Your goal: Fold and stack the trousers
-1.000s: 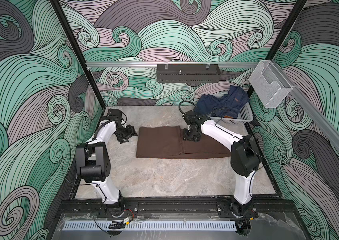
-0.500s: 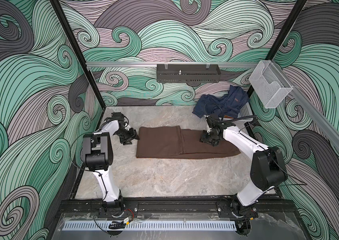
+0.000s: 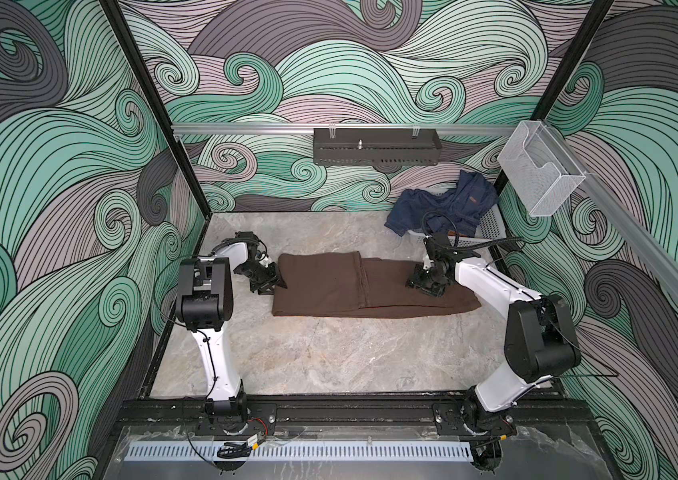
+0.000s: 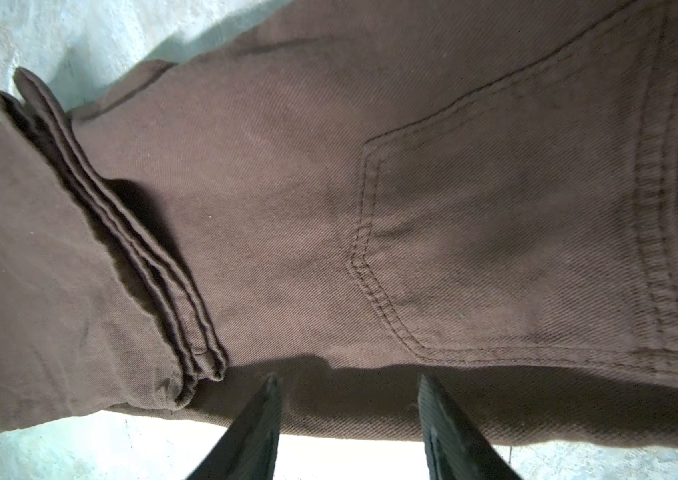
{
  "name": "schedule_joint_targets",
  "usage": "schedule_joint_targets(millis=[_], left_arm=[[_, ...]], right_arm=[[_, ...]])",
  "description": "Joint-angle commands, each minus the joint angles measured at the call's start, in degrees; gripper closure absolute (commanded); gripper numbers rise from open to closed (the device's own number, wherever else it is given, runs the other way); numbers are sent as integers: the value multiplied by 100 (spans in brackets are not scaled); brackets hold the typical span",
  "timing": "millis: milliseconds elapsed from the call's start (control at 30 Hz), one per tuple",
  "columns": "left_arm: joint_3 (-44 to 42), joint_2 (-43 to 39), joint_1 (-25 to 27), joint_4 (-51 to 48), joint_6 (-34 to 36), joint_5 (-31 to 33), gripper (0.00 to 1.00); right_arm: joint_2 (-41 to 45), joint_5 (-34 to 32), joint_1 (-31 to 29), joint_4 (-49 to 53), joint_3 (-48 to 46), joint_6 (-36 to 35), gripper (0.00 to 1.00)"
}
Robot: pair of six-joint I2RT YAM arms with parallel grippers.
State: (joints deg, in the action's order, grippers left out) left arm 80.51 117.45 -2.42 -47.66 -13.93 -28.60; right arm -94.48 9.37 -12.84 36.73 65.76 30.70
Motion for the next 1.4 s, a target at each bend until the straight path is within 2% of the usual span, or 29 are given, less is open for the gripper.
schedule_joint_targets(millis=[0,100,133,200,300,567,767,1000,1367], left_arm=[[35,104,57,-149,121,-209,65],[37,31,63,-245,208,-260,88],[47,-12,57,-298,266,-261,99],[56,-140,57,-387,360,-220,100],[56,-448,-11,-523,392,221,100],[274,-1307,-602,-1097,508,2420,100],[562,-1480,-965,-1325,611,3374,100],[624,-1386,-1002,-1332,655,3316,100],[602,-1818,-831,-1200,743,2179,100]], right_arm=[[184,113,87,-133,-94,108,45],[182,183,167,-145,-111,121,45],[186,188,189,-143,-124,123,45],[184,227,262,-148,-150,131,45],[216,280,391,-140,-190,144,44],[534,86,555,-71,-405,229,35],[491,49,555,-26,-467,189,33],[89,550,537,-282,-543,40,33],[-746,1027,458,-704,-370,-95,34]])
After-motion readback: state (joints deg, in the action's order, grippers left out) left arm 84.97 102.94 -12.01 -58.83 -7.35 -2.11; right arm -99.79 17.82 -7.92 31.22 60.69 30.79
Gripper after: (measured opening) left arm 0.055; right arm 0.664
